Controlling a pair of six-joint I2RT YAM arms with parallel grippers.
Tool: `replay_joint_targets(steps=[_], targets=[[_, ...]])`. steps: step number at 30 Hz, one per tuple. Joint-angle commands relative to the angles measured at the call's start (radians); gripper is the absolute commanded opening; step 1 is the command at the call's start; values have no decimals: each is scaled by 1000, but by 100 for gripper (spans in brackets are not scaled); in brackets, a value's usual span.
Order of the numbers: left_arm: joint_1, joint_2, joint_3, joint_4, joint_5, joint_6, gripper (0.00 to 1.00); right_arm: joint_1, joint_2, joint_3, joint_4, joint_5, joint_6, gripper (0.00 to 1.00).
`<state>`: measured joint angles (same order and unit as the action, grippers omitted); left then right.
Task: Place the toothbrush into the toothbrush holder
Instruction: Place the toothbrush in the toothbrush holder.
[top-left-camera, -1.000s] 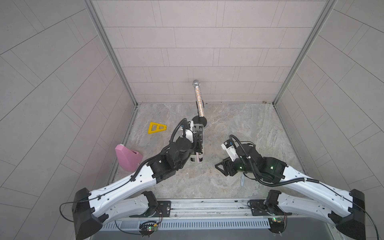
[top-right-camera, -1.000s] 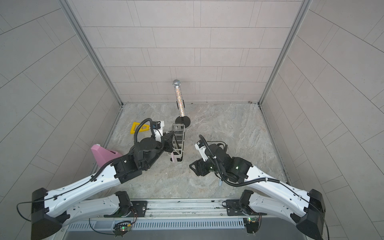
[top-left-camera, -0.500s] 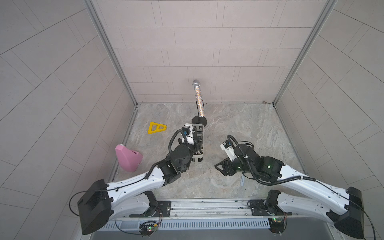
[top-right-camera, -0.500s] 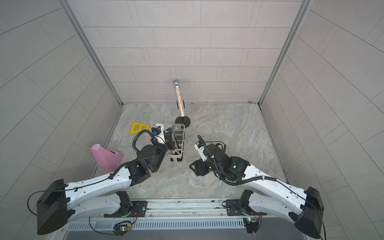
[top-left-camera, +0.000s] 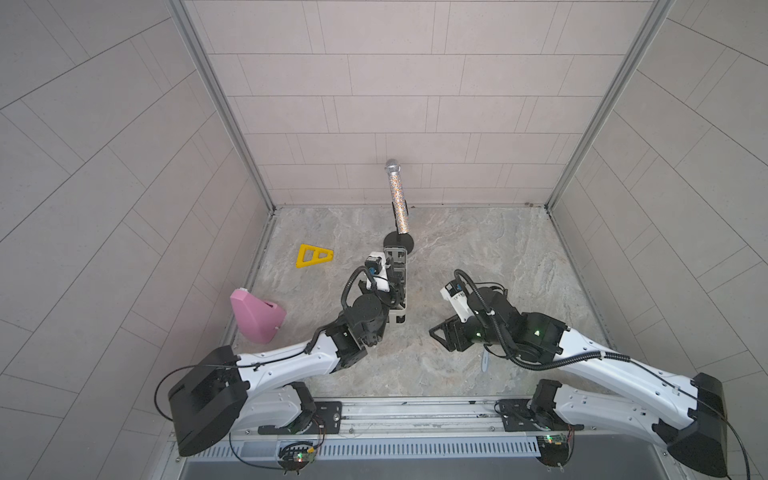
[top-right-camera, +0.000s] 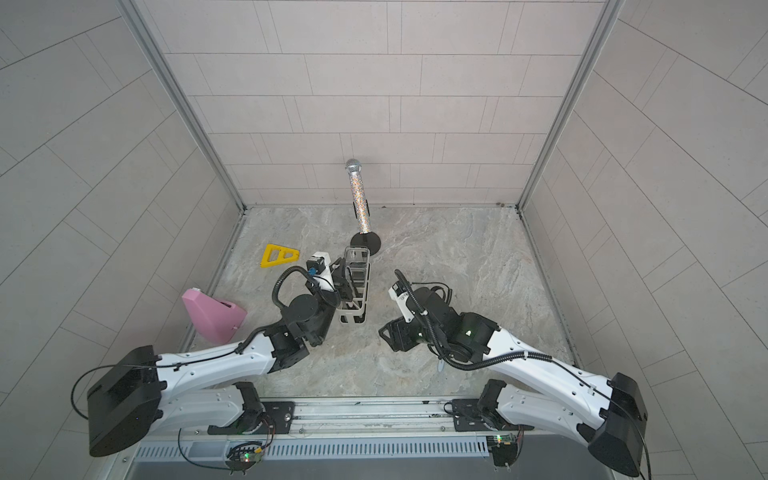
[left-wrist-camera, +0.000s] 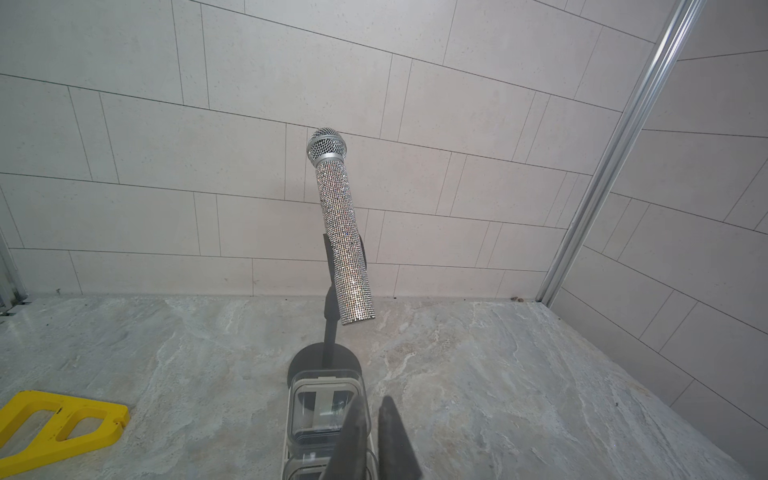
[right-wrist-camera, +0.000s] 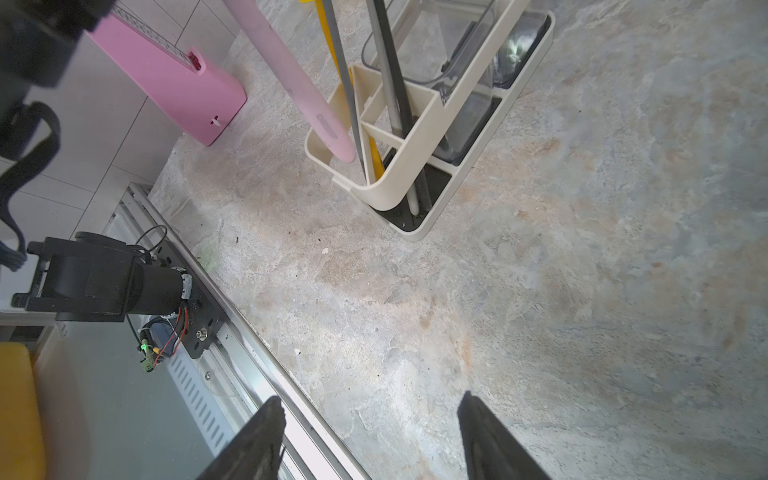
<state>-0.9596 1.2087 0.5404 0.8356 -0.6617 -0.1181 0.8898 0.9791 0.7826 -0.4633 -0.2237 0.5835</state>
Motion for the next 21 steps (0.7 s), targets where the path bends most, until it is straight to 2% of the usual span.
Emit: replay_joint_targets(steps=[1,12,15,21], targets=[[4,7,-22,79,-26,21,2,-3,-12,-12,0,11,-2,69],[5,61,-60,143,-36,-1,10,-3,-23,-20,-5,12,2,69],[4,64,-65,148,-38,-4,18,-3,-22,-22,-3,13,3,69],[4,54,-66,144,-35,-5,40,-3,-20,-20,-4,12,1,69]])
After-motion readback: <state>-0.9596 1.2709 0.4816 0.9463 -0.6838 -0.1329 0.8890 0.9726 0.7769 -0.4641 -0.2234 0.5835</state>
